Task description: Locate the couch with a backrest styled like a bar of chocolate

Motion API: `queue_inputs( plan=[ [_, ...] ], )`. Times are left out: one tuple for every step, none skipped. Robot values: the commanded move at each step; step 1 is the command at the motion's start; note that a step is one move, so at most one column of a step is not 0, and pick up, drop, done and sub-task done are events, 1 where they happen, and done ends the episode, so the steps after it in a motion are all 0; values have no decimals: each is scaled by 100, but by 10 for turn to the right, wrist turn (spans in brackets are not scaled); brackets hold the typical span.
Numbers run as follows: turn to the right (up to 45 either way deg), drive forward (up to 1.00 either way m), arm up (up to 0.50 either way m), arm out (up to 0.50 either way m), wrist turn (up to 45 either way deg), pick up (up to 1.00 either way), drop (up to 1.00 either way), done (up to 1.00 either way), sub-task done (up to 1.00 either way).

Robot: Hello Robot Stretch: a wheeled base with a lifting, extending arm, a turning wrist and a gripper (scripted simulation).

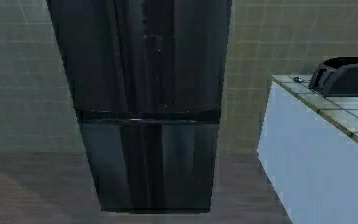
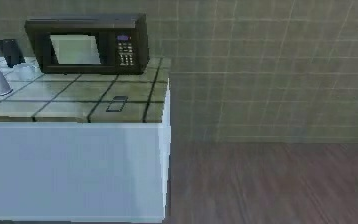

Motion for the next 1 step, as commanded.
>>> queue_inputs(
  plan=[
    [0,15,0,0,0,0,0,0,0]
  ],
)
